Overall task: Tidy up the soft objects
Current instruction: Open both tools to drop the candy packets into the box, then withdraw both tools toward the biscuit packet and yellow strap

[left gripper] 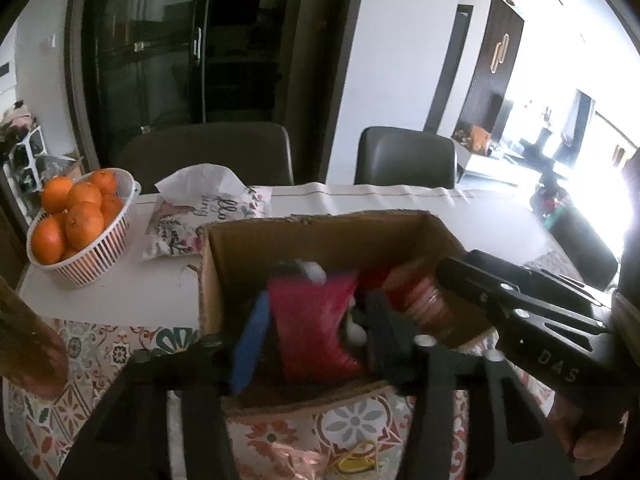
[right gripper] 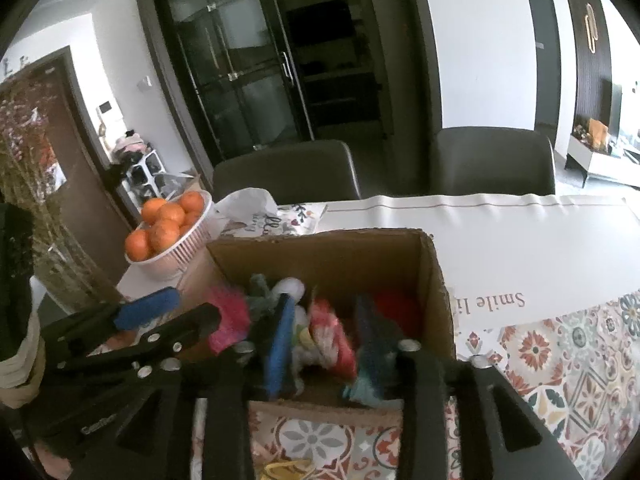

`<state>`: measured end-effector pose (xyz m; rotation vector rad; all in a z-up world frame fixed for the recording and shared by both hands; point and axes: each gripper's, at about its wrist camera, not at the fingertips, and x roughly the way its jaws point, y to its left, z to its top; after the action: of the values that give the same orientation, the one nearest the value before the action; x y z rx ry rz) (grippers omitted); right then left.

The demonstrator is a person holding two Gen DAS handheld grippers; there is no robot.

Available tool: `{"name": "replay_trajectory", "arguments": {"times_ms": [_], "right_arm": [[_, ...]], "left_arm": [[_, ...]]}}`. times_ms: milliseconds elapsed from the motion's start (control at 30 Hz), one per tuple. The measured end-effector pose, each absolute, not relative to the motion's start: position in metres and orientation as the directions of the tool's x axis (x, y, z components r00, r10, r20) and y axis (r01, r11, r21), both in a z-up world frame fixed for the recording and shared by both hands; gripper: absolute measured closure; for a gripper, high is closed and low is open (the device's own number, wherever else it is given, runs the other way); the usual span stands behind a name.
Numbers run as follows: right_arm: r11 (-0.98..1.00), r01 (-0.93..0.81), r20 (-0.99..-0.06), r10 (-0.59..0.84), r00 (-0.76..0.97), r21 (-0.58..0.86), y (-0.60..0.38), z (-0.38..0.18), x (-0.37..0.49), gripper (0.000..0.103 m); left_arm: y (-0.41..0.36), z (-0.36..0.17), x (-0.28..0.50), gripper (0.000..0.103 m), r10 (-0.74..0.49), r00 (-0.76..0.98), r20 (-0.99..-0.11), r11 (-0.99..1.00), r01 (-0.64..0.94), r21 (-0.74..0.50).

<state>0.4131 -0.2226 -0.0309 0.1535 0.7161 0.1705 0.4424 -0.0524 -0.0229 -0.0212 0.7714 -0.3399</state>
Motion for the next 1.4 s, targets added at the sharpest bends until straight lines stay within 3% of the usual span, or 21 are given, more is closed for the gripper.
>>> {"name": "replay_trajectory", "arguments": {"times_ms": [200, 900, 1033, 1400], "right_arm": [[0.978, -0.091, -0.629, 0.190, 0.754, 0.186, -0.222, -0.029, 0.404, 0.055], [0.971, -0.146, -0.644, 0.234, 0.728, 0.188, -0.182, -0.033, 0.321, 0.055], [0.972, -0.139, -0.653, 0.229, 0.722, 0.188, -0.177, -0.041, 0.309, 0.045], [0.971, -0.128, -0.678, 0.234, 0.697, 0.204, -0.170, -0.072, 0.287, 0.044]], "left_arm": [[-0.049, -0.017, 0.428, 0.040, -0.251, 0.703, -0.665, 0.958, 0.280, -0.066], [-0.017, -0.011, 0.334, 0.037, -0.206, 0.737, -0.644, 0.955, 0.295, 0.033], [-0.013, -0.019, 0.320, 0.036, -0.204, 0.733, -0.649, 0.949, 0.311, 0.054], [-0.010, -0.048, 0.294, 0.031, -0.213, 0.715, -0.665, 0.921, 0.374, 0.107]]}}
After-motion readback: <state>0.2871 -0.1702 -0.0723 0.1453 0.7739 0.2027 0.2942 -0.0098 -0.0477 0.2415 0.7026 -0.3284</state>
